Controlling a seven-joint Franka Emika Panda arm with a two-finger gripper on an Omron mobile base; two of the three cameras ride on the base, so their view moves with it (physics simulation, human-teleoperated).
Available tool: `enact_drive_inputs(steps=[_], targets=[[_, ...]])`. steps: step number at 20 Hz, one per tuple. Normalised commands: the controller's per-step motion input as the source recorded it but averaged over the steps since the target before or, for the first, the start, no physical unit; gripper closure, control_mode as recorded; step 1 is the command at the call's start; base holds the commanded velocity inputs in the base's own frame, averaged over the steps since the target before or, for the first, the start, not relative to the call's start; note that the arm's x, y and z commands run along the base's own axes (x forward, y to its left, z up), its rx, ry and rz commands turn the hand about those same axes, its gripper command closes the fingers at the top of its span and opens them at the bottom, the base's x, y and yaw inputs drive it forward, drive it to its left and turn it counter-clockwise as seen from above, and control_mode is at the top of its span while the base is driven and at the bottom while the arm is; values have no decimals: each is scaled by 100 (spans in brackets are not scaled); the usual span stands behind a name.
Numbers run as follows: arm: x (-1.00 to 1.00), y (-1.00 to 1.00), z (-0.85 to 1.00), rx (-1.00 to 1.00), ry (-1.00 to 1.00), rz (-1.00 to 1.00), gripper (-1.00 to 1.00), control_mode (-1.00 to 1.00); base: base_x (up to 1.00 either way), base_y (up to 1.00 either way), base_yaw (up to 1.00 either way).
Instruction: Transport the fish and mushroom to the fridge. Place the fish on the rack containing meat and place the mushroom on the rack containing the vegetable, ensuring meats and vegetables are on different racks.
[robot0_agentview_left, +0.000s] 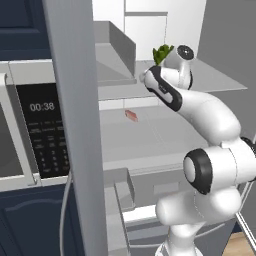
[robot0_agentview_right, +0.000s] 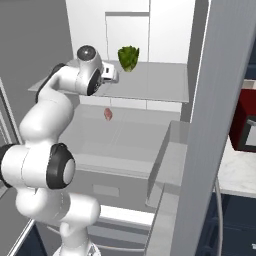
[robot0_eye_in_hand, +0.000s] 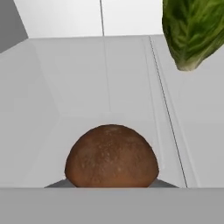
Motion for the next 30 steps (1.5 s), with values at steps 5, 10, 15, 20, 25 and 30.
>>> enact_drive_inputs(steps=[5,10,15,20,25,30], targets=[[-1,0,0,0,0,0,-100,-100,0,0,0],[-4,0,0,0,0,0,-100,-100,0,0,0],[-82,0,-3,0,-1,0,-100,-100,0,0,0],[-100,0,2,0,-8,0,-100,-100,0,0,0],[-100,0,10,0,-1,-1,-100,-100,0,0,0],[-100,0,27,0,1,-5,-100,-100,0,0,0]])
